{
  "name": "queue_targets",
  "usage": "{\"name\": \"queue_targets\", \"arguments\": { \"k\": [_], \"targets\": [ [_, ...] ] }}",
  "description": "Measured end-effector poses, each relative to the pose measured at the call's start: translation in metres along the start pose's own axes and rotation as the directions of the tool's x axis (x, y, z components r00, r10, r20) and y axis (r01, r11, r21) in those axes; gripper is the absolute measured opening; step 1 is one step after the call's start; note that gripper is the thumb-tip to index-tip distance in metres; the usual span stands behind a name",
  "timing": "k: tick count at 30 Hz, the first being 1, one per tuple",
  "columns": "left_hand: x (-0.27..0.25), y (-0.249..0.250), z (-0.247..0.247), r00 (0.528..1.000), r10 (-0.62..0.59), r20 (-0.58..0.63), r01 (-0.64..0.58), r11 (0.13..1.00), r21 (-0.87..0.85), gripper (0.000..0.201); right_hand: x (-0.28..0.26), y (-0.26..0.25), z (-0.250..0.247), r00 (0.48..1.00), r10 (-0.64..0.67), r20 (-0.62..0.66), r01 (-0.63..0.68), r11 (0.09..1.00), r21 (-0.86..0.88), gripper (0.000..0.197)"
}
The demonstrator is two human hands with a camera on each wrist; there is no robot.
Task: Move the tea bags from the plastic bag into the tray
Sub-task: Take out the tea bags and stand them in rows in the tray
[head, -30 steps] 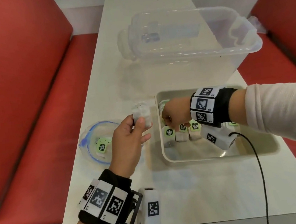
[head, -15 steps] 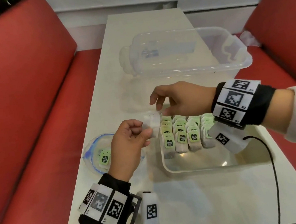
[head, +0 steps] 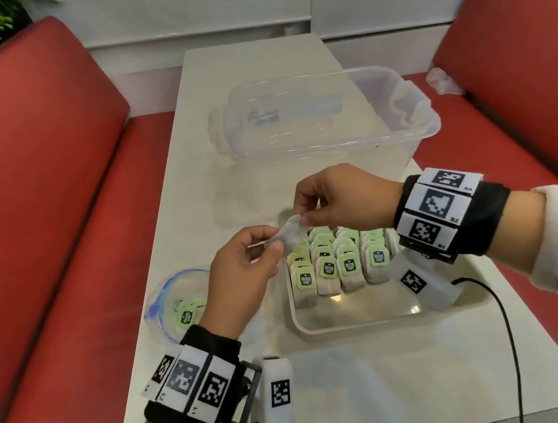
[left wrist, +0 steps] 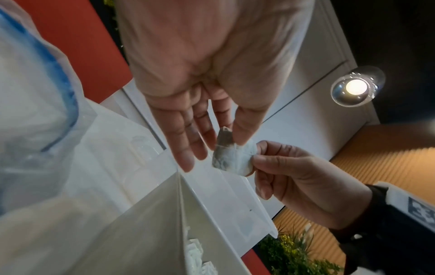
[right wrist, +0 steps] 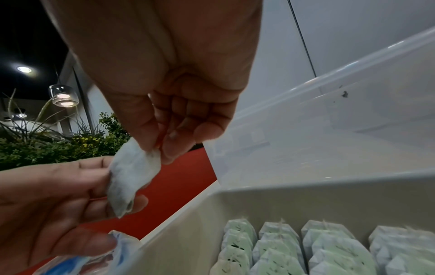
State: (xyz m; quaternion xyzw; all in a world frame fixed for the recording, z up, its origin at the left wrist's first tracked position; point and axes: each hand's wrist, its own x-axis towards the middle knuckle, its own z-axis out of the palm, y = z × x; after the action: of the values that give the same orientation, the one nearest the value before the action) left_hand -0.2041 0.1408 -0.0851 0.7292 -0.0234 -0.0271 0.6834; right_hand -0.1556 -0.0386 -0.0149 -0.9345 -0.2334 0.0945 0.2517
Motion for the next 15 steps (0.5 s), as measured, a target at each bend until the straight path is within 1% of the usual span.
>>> {"name": "queue_targets", "arguments": {
  "k": [3,6,10,15],
  "targets": [
    [0.0013,0.0,0.0004,0.999,0.041,-0.004,-0.04,0.997,0.067,0.012,-0.0004,0.0006,-0.0017,1.0,-0.005,-0.002,0.005,1.0,-0.015,0.008],
    [0.0034,-0.0031,0.0007,0.998,0.064,-0.007,-0.063,0.992,0.11,0.019,-0.0008,0.0011,-0.0011,1.0,-0.014,0.001,0.014,0.999,-0.039,0.012],
    [0.0031,-0.0036,0.0039,0.999,0.037,0.009,-0.037,0.996,0.081,0.015,-0.0014,0.0017,-0.002,1.0,-0.024,-0.007,0.023,0.998,-0.051,0.011],
    [0.0034,-0.0038,0.0067,0.999,0.023,0.043,-0.024,1.0,0.011,0.025,-0.004,0.0032,-0.0035,1.0,-0.027,-0.01,0.027,0.998,-0.062,0.005]
  ]
}}
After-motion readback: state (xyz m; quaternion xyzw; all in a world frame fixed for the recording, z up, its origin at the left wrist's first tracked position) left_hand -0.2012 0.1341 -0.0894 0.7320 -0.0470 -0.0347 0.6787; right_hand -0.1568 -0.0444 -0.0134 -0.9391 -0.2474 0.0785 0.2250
